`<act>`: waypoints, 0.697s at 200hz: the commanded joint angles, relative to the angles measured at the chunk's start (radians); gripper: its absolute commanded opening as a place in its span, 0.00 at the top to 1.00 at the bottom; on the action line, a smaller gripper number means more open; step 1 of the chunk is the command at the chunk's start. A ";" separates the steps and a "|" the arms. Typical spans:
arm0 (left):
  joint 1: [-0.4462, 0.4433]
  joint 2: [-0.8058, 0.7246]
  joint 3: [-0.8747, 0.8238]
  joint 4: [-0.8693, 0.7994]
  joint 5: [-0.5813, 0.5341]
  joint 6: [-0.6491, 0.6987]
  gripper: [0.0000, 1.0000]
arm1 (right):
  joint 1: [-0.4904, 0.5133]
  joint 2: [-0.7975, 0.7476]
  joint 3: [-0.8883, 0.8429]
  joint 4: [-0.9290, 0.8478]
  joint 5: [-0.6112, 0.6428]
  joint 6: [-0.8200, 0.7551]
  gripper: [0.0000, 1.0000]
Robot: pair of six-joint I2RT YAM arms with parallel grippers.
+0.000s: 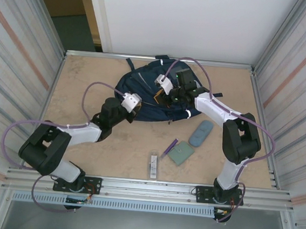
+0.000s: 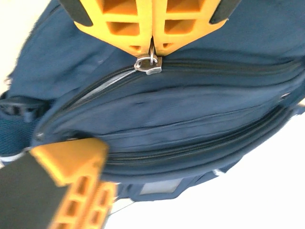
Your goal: Pack the student bag
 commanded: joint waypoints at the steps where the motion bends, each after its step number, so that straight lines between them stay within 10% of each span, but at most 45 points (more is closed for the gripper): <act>1: 0.077 -0.059 0.054 -0.210 -0.066 -0.121 1.00 | -0.021 -0.065 -0.019 -0.065 -0.029 -0.172 1.00; 80: 0.148 -0.231 0.023 -0.384 -0.032 -0.199 1.00 | -0.020 -0.072 0.000 -0.253 0.051 -0.553 1.00; 139: 0.204 -0.157 0.045 -0.334 0.365 -0.191 0.96 | -0.045 -0.115 -0.010 -0.244 -0.043 -0.620 1.00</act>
